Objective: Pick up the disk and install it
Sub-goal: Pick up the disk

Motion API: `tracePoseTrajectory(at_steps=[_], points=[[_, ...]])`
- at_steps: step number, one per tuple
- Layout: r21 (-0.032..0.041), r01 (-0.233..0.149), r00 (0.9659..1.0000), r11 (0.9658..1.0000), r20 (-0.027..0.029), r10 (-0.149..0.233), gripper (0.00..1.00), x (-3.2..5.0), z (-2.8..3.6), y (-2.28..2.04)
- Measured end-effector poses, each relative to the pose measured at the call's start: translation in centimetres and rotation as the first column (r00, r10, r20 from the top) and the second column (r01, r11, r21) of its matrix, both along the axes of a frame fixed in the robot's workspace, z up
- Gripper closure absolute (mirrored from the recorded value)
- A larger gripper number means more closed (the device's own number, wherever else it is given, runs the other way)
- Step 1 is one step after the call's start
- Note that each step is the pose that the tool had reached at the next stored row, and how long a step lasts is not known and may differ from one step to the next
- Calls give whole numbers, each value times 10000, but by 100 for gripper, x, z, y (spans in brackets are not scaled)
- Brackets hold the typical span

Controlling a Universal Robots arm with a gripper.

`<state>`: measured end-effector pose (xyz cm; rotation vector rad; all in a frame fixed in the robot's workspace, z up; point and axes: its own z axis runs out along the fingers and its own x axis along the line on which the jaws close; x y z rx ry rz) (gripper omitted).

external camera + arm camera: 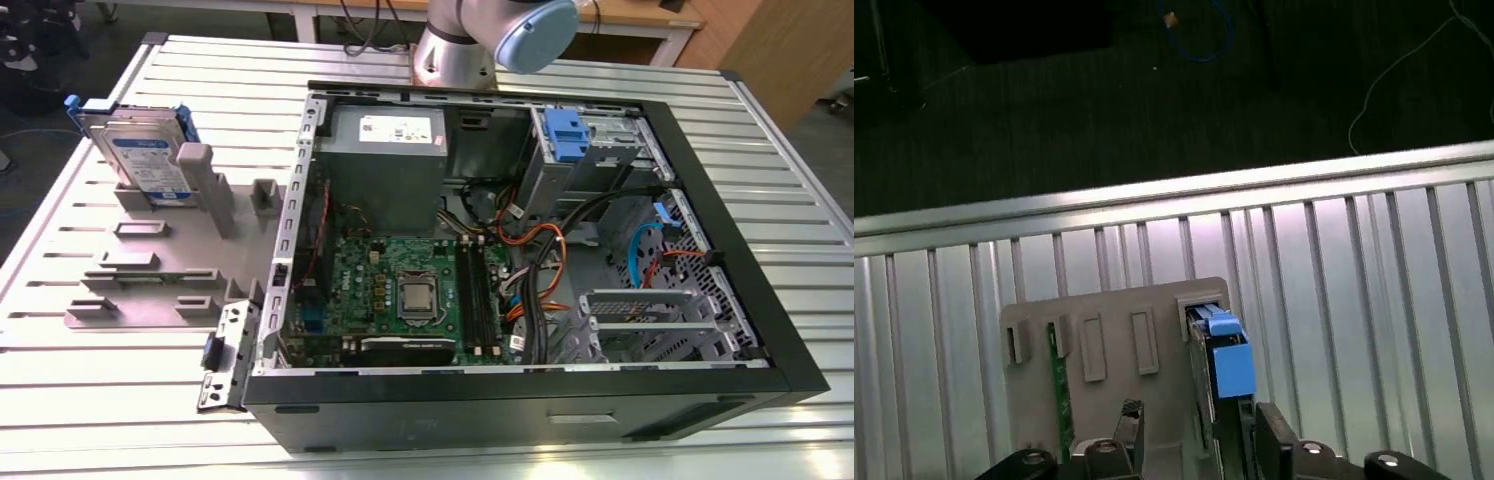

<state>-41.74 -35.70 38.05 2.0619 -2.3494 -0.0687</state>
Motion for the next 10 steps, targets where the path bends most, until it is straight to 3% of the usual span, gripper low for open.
tracePoseTrajectory(at_steps=[1, 3, 4, 10], points=[[0, -178, 9998, 9998, 0, 178, 42, 0, -8, 0], [0, -448, 9990, 9990, 1, 448, 42, -1, -32, 4], [1, -543, 9985, 9985, 4, 543, 35, -2, -50, 5], [8, -996, 9950, 9950, 3, 996, 35, -3, -152, 20]])
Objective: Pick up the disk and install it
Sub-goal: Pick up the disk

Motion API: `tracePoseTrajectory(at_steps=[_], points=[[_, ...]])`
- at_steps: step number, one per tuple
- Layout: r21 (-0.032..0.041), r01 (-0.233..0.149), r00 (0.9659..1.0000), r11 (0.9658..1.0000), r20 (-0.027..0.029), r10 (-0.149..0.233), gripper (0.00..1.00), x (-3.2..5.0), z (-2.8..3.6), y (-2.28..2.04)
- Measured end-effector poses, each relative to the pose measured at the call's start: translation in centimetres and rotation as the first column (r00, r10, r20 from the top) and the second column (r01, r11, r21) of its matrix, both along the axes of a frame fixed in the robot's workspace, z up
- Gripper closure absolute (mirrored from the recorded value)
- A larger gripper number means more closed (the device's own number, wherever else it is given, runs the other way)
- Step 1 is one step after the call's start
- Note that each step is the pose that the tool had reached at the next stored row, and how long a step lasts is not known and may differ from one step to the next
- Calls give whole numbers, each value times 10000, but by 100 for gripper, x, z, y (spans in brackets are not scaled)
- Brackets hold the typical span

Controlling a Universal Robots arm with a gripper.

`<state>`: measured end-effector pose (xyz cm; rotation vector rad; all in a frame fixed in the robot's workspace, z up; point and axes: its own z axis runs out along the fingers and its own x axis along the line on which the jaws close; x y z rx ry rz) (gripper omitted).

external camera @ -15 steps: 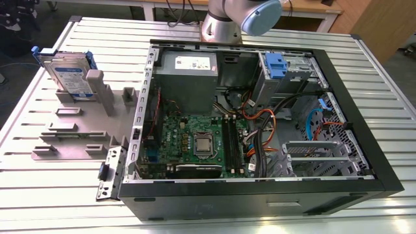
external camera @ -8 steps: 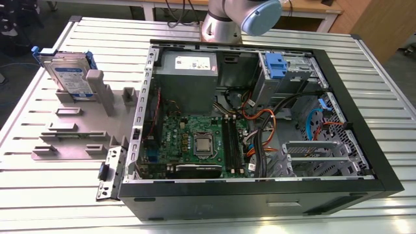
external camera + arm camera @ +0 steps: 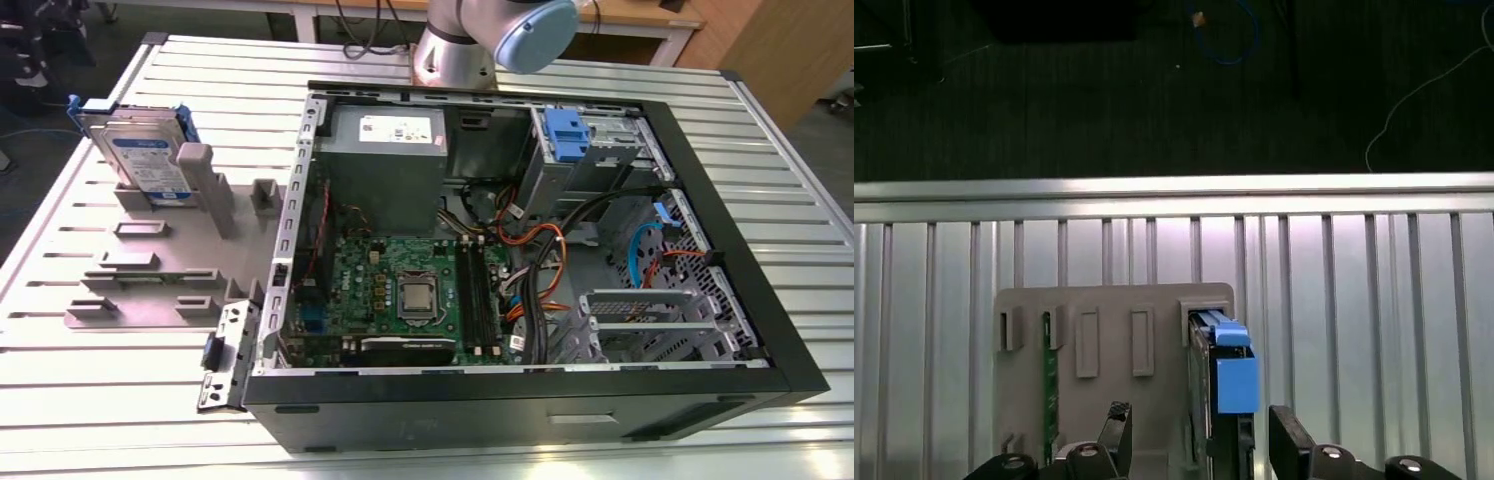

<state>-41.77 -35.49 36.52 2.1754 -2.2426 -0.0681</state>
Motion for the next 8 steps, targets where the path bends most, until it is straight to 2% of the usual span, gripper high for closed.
tracePoseTrajectory(at_steps=[2, 6, 8], points=[[-1, -66, 10000, 10000, -1, 66, 35, 1, -19, 17], [0, -75, 10000, 10000, 0, 75, 35, 0, -36, 85], [0, -76, 10000, 10000, 2, 76, 35, 0, -49, 91]])
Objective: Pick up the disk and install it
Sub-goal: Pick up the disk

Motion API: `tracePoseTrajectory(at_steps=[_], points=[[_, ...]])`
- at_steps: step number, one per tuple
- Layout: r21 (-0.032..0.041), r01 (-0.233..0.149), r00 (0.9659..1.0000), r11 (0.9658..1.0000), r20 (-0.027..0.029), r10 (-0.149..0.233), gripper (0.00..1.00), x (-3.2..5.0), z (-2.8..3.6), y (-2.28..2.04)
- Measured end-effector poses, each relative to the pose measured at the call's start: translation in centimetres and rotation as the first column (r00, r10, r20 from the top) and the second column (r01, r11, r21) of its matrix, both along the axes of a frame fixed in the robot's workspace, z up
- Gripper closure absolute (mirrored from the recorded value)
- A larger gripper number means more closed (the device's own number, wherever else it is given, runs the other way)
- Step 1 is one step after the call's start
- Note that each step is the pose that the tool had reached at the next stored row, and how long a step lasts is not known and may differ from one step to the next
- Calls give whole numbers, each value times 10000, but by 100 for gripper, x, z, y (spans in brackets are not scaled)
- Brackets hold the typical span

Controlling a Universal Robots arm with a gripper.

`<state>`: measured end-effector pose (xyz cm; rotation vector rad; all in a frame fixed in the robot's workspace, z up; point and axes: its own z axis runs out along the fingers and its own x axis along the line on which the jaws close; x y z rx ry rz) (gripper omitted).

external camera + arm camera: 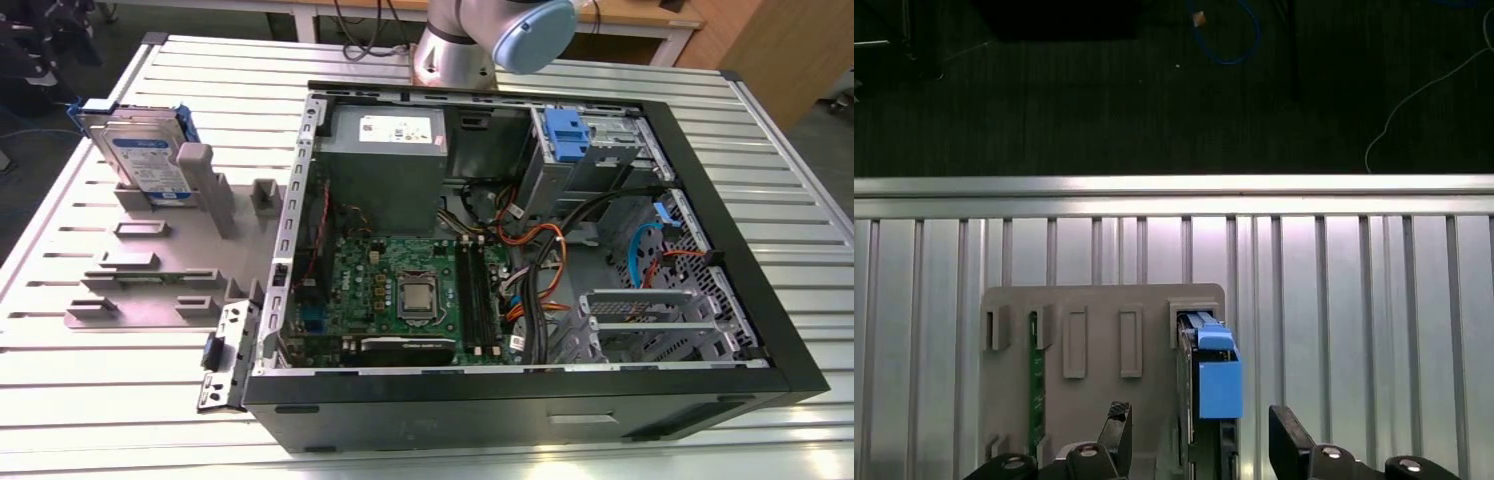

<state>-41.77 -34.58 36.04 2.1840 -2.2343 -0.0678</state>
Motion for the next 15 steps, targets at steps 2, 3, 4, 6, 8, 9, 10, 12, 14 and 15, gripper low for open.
tracePoseTrajectory(at_steps=[2, 3, 4, 6, 8, 9, 10, 12, 14, 15], points=[[-1, -1, 10000, 10000, -2, 1, 35, 0, -11, 0], [-1, -3, 10000, 10000, -2, 3, 35, 0, -17, 0], [-2, -5, 10000, 10000, -3, 5, 35, 0, -19, 1], [-2, -6, 10000, 10000, -4, 6, 35, 0, -20, 1], [-1, -6, 10000, 10000, -2, 6, 34, 0, -21, 1], [-2, -7, 10000, 10000, -2, 7, 29, 0, -21, 1], [1, -15, 10000, 10000, 1, 15, 29, 0, -27, 1], [0, -65, 10000, 10000, -1, 65, 22, 0, -51, 1], [0, -115, 9999, 9999, 3, 115, 22, 0, -87, 1], [-1, -127, 9999, 9999, 7, 127, 22, -1, -104, 1]])
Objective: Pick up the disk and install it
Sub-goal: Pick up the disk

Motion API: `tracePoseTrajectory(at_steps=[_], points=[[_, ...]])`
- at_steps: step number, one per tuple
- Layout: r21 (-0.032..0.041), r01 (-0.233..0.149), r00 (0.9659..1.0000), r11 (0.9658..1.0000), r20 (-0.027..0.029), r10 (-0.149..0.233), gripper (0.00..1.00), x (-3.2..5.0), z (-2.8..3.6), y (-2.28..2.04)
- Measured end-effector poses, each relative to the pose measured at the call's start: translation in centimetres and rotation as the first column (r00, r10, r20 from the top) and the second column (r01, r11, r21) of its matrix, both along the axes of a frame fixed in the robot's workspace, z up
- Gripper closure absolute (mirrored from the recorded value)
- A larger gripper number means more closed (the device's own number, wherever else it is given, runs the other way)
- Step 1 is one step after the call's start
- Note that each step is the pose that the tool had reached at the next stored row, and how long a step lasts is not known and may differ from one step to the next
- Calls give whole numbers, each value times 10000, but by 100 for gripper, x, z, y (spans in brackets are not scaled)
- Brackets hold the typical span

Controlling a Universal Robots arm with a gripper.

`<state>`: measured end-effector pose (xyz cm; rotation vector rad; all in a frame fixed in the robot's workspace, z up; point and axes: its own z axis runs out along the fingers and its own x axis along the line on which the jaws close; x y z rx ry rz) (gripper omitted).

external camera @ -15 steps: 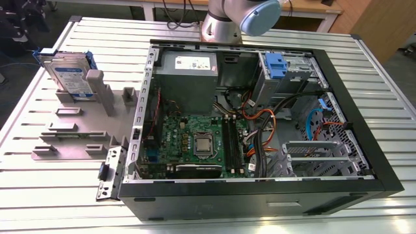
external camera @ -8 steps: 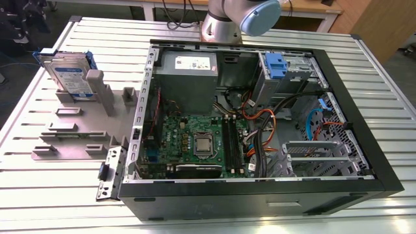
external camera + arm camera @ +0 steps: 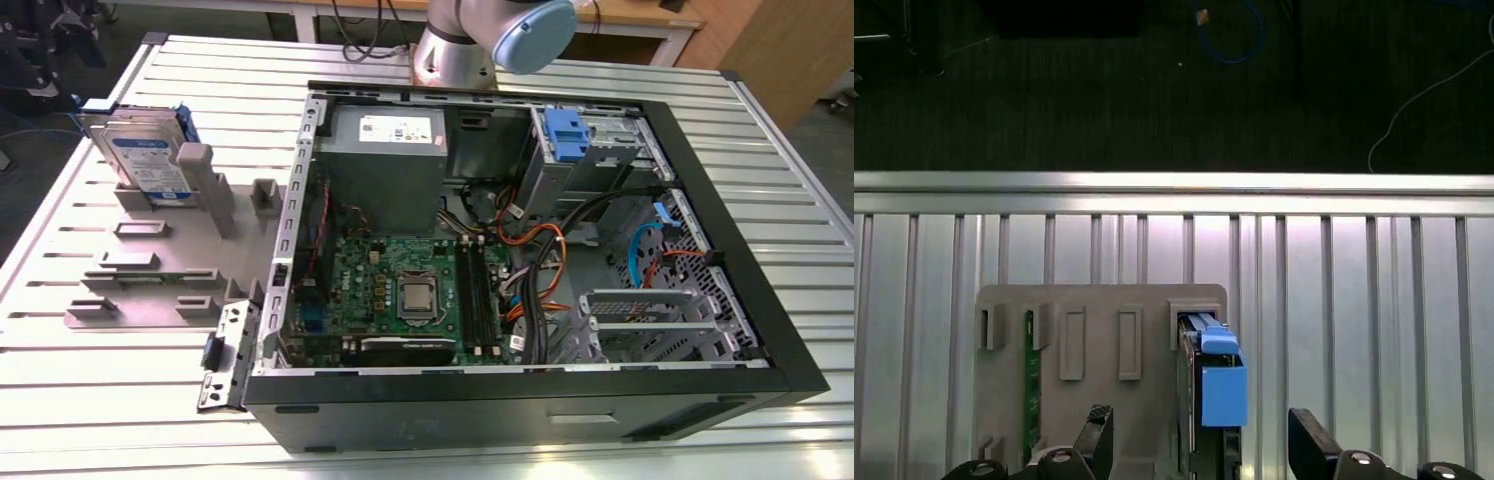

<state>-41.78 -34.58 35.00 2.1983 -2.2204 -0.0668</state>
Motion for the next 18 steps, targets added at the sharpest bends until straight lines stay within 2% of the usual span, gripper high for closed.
tracePoseTrajectory(at_steps=[2, 6, 8, 11, 18], points=[[-1, -15, 10000, 10000, 18, 15, 22, -2, -31, 0], [3, -47, 9999, 10000, 107, 47, 22, -4, -81, 0], [26, -64, 9999, 10000, 134, 64, 22, -8, -106, 0], [62, -78, 9999, 10000, 151, 77, 22, -14, -144, 0], [71, -80, 9998, 9999, 190, 79, 22, -44, -196, 0]])
